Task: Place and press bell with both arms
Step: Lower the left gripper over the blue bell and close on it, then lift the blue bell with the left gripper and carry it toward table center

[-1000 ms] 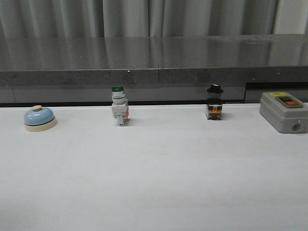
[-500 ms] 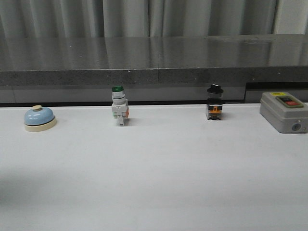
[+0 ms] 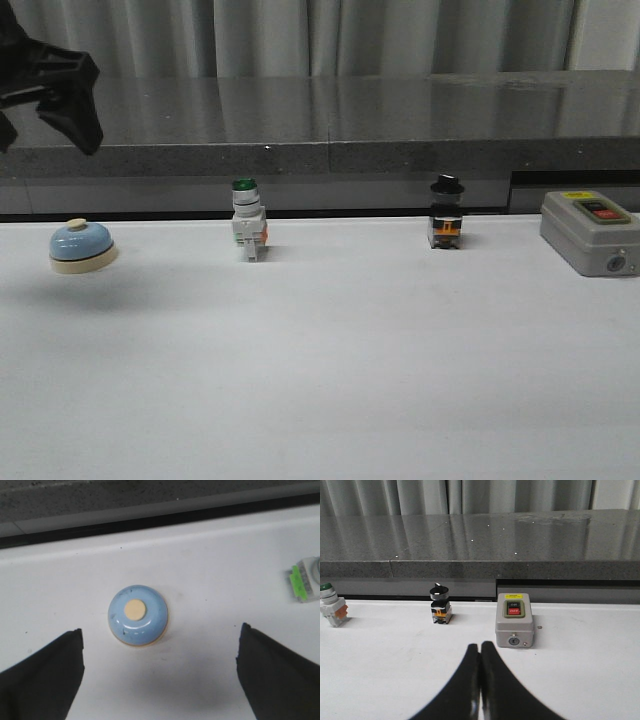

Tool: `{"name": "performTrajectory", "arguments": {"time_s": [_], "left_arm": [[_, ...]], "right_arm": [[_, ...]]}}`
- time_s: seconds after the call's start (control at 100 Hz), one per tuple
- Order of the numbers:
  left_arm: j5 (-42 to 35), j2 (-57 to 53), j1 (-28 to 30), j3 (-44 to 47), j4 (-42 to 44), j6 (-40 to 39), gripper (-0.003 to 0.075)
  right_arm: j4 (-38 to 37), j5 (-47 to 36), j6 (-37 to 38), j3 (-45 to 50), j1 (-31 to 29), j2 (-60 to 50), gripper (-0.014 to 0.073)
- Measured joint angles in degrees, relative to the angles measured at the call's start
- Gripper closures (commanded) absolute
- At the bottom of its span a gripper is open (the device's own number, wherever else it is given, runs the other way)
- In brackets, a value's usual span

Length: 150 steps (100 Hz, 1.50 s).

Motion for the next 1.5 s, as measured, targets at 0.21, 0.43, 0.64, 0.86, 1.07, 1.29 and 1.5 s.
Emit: {"name": "performTrajectory", "arguments": {"time_s": [0.21, 0.43, 0.64, 0.86, 1.07, 1.29, 1.5], "left_arm": [[0.0, 7.9, 1.0, -6.4, 0.1, 0.0, 0.0135], [-0.2, 14.3, 1.8, -10.7, 0.5, 0.0, 0.0135], [-0.2, 18.5, 1.8, -11.0, 0.6, 0.0, 0.0135], [-0.3, 21.3, 1.8, -11.0, 0.7, 0.0, 0.0135], [-0.4, 23.5, 1.8, -11.3, 0.7, 0.0, 0.0136], [-0.4, 23.9, 1.8, -11.4, 0.8, 0.0, 0.0321], [0.0, 23.9, 2.1, -11.6, 0.8, 0.0, 0.0555]], "right_arm": [[0.0, 0.0, 0.0, 0.0, 0.0, 0.0, 0.0654], [0.0, 0.0, 0.0, 0.0, 0.0, 0.0, 0.0654], [0.0, 0.0, 0.0, 0.0, 0.0, 0.0, 0.0654], [0.0, -0.1, 0.0, 0.0, 0.0, 0.0, 0.0654], [0.0, -0.1, 0.0, 0.0, 0.0, 0.0, 0.0654], [0.0, -0.1, 0.0, 0.0, 0.0, 0.0, 0.0654], [0.0, -0.1, 0.0, 0.0, 0.0, 0.0, 0.0654]]}}
